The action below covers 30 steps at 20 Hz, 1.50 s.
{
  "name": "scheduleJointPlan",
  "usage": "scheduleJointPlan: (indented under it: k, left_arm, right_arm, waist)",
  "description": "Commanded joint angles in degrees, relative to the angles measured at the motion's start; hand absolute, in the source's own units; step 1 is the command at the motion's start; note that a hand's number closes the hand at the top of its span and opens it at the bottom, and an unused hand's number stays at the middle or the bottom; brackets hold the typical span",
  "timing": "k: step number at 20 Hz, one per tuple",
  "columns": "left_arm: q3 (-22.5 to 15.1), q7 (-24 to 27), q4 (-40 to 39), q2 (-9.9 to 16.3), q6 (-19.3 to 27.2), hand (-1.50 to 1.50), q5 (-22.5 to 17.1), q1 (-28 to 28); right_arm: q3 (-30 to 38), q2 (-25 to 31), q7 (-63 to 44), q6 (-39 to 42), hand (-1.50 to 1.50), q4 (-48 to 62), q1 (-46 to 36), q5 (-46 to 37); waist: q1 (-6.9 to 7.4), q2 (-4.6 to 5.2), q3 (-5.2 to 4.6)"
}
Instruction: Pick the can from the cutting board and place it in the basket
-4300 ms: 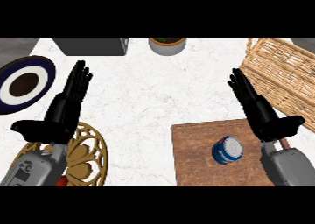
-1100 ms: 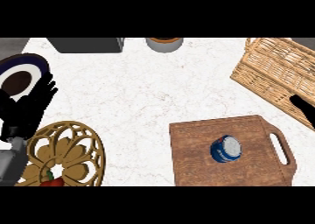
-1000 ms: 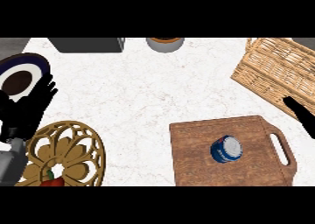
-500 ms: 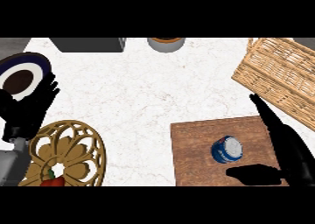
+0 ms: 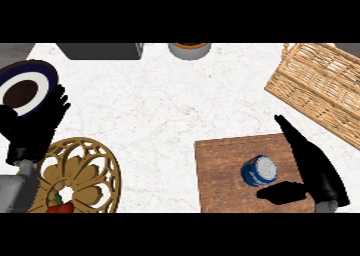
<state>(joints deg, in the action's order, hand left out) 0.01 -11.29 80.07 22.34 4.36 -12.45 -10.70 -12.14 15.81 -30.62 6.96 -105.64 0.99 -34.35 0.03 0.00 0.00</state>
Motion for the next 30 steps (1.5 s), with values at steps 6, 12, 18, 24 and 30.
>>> scheduleJointPlan:
  k: [6,12,18,24,30]
  left_arm:
    - [3.83,-1.0,-2.95,-1.31,-3.86,0.0,3.07,-2.31]
    - [4.86,2.54,-7.41,-4.0,-3.09,0.0,5.62,-4.65]
    - [5.41,-1.51,2.25,-3.99,-4.88,0.0,5.55,1.15]
    - [5.94,-1.76,-0.26,-5.41,-5.33,0.0,6.11,-1.56]
    - [8.2,0.53,-4.32,-4.56,-8.3,0.0,6.15,-2.7]
  right_arm:
    - [2.59,-1.61,1.3,4.89,-1.5,-2.91,0.87,0.37]
    - [2.3,-2.24,6.95,5.21,-1.5,-3.77,4.6,1.02]
    - [-2.32,-5.96,3.86,3.47,-1.5,-5.04,5.41,-5.73]
    - [-3.37,-7.32,10.67,-3.42,-1.5,6.01,7.27,-11.87]
    - [-2.47,-6.56,10.48,-0.84,1.5,9.93,3.57,-13.71]
  waist:
    - [-0.2,0.0,0.0]
    - [-0.34,0.01,-0.01]
    - [-0.01,-0.06,0.0]
    - [-0.08,0.01,0.01]
    - [-0.06,0.04,0.0]
